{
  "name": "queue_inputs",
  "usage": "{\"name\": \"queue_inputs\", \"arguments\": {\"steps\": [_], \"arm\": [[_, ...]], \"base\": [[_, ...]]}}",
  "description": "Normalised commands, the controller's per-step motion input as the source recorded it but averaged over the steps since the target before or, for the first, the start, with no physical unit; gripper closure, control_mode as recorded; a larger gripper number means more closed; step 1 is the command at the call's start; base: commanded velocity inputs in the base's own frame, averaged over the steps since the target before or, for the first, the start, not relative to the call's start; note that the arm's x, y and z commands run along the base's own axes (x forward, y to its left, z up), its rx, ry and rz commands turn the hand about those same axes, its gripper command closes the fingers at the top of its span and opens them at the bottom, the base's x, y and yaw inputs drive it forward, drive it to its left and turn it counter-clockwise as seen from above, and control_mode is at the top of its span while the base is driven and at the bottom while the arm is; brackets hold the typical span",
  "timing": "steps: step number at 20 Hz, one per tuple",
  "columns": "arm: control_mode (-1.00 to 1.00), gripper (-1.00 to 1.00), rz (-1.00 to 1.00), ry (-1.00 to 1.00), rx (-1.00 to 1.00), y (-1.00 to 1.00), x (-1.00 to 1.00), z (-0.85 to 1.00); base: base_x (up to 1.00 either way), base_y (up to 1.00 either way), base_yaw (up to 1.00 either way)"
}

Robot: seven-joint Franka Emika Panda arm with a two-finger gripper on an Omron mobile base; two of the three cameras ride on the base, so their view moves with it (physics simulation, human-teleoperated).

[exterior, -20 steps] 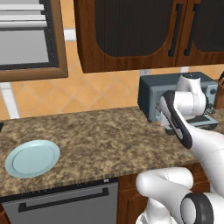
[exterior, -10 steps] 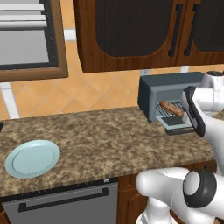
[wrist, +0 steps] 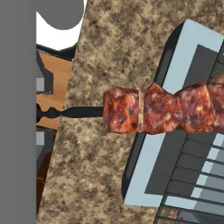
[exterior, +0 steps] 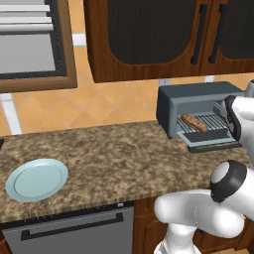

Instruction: Pick up the kebab skewer and baguette bread, and place them inside the toaster oven. Close the toaster oven door and start by setting the timer.

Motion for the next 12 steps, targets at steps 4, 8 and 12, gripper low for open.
{"name": "queue_inputs", "arguments": {"steps": [4, 8, 12], "arm": [[-1.00, 1.00, 0.00, 0.00, 0.00, -0.02, 0.32, 0.00], [-1.00, 1.00, 0.01, -0.03, 0.00, 0.00, 0.33, -0.02], [-1.00, 1.00, 0.12, -0.10, -0.02, -0.14, 0.37, -0.01]], "base": [[0.00, 0.00, 0.00], [0.00, 0.00, 0.00], [0.00, 0.00, 0.00]]}}
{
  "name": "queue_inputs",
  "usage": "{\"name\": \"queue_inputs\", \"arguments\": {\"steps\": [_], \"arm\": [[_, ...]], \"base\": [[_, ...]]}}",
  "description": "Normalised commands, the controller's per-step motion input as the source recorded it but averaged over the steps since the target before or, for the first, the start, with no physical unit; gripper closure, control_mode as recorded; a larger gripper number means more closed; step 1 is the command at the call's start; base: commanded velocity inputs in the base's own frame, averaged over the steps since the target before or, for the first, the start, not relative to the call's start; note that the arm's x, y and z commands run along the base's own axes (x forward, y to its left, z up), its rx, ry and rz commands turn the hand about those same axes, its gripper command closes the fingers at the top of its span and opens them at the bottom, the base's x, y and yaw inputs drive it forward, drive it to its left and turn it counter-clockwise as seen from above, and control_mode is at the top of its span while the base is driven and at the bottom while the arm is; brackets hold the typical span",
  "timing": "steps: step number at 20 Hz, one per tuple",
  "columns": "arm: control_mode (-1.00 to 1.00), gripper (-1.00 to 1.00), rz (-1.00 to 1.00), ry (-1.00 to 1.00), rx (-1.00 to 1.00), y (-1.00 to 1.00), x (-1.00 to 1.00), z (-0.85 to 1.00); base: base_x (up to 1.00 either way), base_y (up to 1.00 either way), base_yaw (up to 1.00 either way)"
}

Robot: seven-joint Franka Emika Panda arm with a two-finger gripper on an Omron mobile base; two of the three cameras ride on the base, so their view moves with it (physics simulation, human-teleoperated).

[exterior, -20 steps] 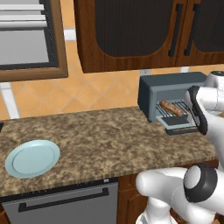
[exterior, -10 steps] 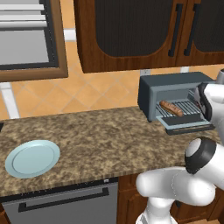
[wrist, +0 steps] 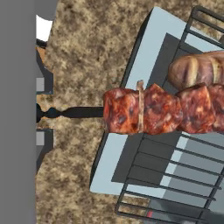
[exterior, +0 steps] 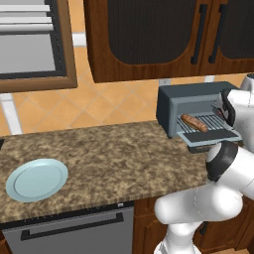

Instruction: Pick up the kebab skewer and baguette bread, and place them inside the toaster oven. Close the toaster oven door and start by setting the timer.

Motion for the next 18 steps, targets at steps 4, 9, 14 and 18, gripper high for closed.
{"name": "queue_inputs", "arguments": {"steps": [4, 9, 14, 18], "arm": [[-1.00, 1.00, 0.14, -0.02, -0.03, -0.26, 0.35, 0.00], [-1.00, 1.00, 0.08, 0.05, -0.13, -0.40, 0.00, 0.00], [-1.00, 1.00, 0.07, 0.09, -0.05, -0.14, 0.00, -0.01], [-1.00, 1.00, 0.05, 0.07, 0.00, 0.00, 0.06, -0.03]], "base": [[0.00, 0.00, 0.00], [0.00, 0.00, 0.00], [0.00, 0.00, 0.00], [0.00, 0.00, 0.00]]}}
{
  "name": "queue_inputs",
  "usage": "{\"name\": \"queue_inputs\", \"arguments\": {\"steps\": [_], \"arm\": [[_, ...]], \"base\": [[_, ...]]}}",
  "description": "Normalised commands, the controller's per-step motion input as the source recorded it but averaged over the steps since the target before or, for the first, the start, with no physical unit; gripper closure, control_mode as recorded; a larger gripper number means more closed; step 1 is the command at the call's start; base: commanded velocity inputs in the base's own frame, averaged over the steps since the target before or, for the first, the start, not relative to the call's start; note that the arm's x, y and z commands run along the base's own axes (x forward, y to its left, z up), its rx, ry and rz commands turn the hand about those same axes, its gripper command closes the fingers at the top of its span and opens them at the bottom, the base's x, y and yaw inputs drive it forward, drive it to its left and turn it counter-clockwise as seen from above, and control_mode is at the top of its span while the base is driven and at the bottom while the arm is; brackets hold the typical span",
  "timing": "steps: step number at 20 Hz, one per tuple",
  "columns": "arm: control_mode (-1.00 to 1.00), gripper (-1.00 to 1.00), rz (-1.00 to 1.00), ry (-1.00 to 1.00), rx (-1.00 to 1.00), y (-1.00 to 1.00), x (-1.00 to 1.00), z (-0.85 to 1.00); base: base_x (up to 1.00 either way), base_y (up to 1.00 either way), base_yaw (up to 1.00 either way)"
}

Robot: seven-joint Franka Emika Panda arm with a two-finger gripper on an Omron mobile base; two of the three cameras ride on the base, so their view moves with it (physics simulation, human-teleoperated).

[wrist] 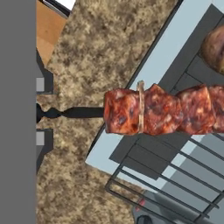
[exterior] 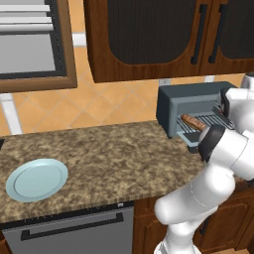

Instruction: Pick up the kebab skewer and baguette bread, and place them inside the toaster oven. Close the toaster oven door and start by setting the timer.

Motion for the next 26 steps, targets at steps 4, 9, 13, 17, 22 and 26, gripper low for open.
{"name": "queue_inputs", "arguments": {"steps": [4, 9, 13, 17, 22, 26], "arm": [[-1.00, 1.00, 0.07, 0.00, 0.00, 0.00, 0.28, -0.11], [-1.00, 1.00, 0.07, 0.00, 0.00, 0.00, 0.40, -0.19], [-1.00, 1.00, 0.07, 0.00, 0.00, 0.00, 0.33, -0.19], [-1.00, 1.00, 0.07, 0.00, 0.00, -0.09, 0.51, -0.10], [-1.00, 1.00, 0.07, 0.00, 0.00, -0.09, 0.45, -0.10], [-1.00, 1.00, 0.06, 0.00, 0.00, -0.02, 0.37, -0.23]], "base": [[0.00, 0.00, 0.00], [0.00, 0.00, 0.00], [0.00, 0.00, 0.00], [0.00, 0.00, 0.00], [0.00, 0.00, 0.00], [0.00, 0.00, 0.00]]}}
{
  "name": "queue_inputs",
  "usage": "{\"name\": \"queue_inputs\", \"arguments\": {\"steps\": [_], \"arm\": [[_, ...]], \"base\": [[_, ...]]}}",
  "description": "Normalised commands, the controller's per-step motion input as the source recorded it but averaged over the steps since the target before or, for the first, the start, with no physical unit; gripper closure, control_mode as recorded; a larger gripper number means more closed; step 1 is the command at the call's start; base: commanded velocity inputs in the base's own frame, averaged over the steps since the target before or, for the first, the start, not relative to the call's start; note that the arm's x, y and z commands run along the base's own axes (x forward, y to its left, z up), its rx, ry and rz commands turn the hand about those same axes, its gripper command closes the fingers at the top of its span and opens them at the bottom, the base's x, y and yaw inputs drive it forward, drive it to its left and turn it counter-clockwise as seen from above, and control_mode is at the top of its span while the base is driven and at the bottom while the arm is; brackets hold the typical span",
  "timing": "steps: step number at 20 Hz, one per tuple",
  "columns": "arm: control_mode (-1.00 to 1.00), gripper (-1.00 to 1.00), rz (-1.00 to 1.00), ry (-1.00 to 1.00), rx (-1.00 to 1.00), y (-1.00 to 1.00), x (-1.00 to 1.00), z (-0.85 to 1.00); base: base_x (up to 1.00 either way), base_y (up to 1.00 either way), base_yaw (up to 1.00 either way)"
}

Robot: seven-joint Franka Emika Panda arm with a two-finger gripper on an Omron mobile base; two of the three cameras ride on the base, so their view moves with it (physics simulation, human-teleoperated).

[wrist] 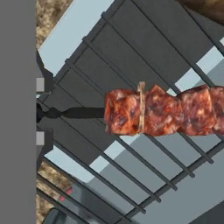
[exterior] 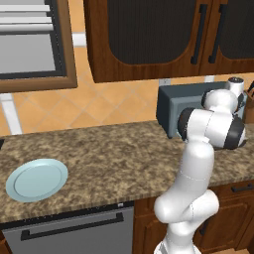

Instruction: Pick up the kebab skewer and baguette bread, and place them inside the toaster oven. Close the toaster oven door and start by setting the timer.

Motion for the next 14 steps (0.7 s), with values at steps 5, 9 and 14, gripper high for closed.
{"name": "queue_inputs", "arguments": {"steps": [5, 9, 14], "arm": [[-1.00, 1.00, 0.07, 0.00, 0.00, -0.10, 0.19, -0.21], [-1.00, 1.00, 0.07, 0.00, 0.00, -0.06, 0.15, -0.15], [-1.00, 1.00, 0.05, 0.00, 0.00, -0.01, 0.22, -0.07]], "base": [[0.00, 0.00, 0.00], [0.00, 0.00, 0.00], [0.00, 0.00, 0.00]]}}
